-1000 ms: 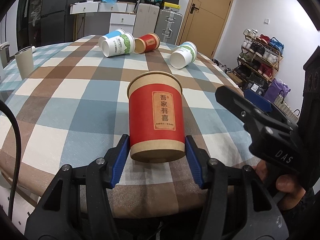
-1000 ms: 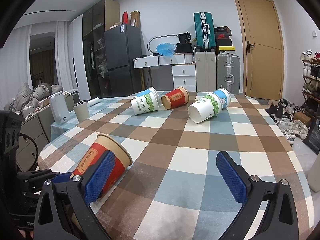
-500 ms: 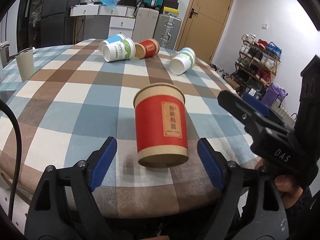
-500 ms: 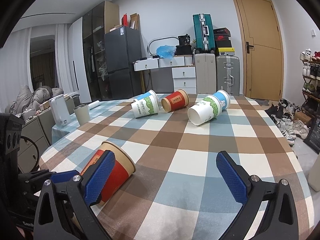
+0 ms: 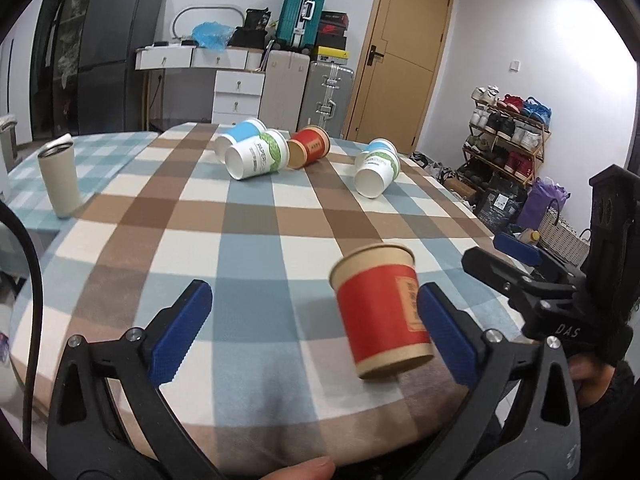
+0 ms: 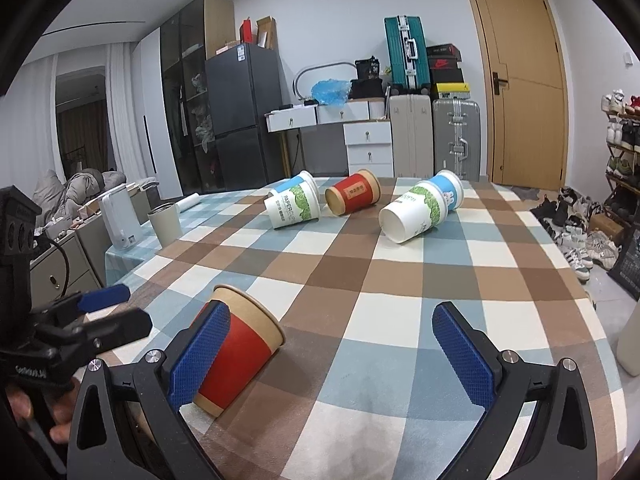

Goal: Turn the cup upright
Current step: 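Rotate the right tool to grasp the red cup while the left tool releases it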

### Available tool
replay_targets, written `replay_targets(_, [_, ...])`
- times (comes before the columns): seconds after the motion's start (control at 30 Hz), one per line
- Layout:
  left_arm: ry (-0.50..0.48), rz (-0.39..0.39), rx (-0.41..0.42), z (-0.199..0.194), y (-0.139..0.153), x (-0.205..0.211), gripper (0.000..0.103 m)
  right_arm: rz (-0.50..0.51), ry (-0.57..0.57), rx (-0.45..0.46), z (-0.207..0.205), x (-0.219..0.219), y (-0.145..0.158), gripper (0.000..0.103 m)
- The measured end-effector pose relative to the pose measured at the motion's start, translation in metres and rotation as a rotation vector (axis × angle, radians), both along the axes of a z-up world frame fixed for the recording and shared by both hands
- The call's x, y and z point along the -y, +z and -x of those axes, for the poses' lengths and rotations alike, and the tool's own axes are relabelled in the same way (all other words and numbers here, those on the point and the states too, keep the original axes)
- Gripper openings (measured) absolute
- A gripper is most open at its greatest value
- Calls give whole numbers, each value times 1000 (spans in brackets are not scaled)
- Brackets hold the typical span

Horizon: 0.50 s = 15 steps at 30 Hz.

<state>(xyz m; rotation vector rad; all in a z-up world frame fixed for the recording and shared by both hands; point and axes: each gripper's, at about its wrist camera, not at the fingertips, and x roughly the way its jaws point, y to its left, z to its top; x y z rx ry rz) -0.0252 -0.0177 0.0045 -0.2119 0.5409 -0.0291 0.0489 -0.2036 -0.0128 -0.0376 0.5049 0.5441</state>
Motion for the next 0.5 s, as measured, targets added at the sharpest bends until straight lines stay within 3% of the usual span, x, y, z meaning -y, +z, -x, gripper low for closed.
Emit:
replay_targets(0.13, [-2,-37,-14,-9,-6,-17,102,-1,14,-50,-3,-7,0,103])
replay_targets(0.5, [32,-49,-95,-29,-31,-44,102,6,36,-206,-16,-27,1,103])
